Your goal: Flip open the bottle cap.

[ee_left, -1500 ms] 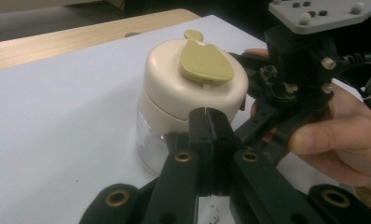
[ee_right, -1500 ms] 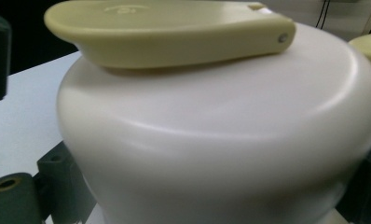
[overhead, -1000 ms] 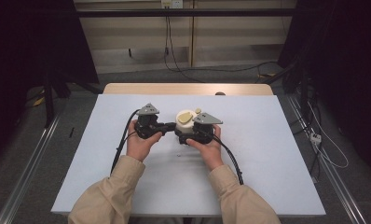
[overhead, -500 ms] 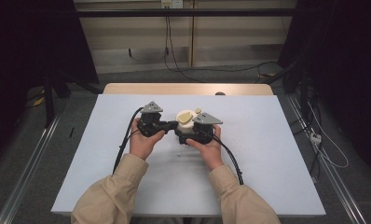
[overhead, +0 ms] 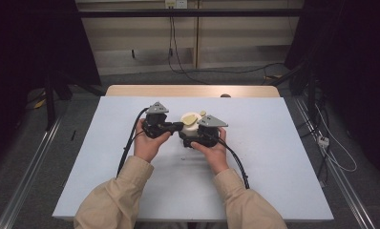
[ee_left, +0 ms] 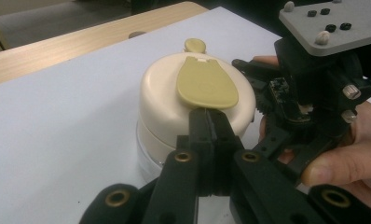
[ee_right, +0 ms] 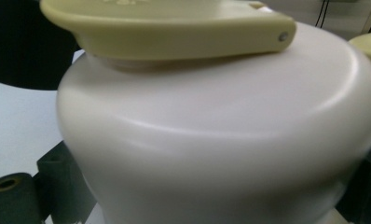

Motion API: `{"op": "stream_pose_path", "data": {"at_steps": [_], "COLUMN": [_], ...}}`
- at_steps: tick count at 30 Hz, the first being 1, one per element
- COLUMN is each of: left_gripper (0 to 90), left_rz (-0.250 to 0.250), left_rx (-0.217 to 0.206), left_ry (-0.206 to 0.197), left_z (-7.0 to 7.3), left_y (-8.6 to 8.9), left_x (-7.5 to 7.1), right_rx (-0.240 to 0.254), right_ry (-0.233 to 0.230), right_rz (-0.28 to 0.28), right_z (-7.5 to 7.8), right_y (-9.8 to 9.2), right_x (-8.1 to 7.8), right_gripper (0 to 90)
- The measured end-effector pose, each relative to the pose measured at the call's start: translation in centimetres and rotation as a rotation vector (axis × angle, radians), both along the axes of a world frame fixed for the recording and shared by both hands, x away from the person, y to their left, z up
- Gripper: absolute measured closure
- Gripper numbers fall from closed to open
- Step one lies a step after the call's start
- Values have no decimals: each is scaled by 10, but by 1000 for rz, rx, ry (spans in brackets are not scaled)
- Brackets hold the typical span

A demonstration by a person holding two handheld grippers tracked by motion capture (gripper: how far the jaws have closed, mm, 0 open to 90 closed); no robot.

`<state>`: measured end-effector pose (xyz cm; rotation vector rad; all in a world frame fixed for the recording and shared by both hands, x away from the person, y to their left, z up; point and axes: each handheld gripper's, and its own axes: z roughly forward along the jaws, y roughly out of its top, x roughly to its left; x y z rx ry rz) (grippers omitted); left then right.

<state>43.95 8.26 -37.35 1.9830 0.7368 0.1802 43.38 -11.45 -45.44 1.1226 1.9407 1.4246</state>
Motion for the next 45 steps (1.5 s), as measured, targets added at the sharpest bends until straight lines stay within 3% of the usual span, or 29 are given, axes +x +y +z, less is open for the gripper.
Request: {"op": "stream_pose_path", "data": {"at_steps": [45], "left_gripper": [900], "left_rz": [-6], "left_rx": [-23], "left_ry": [-26], "left_z": [11], "left_y": [-10], "left_x": [3], "right_rx": [-1], "right_ry": [0], "right_rz": [1], "right_z": [0], "right_y": [0], "right_x": [0], "right_gripper": [62]}}
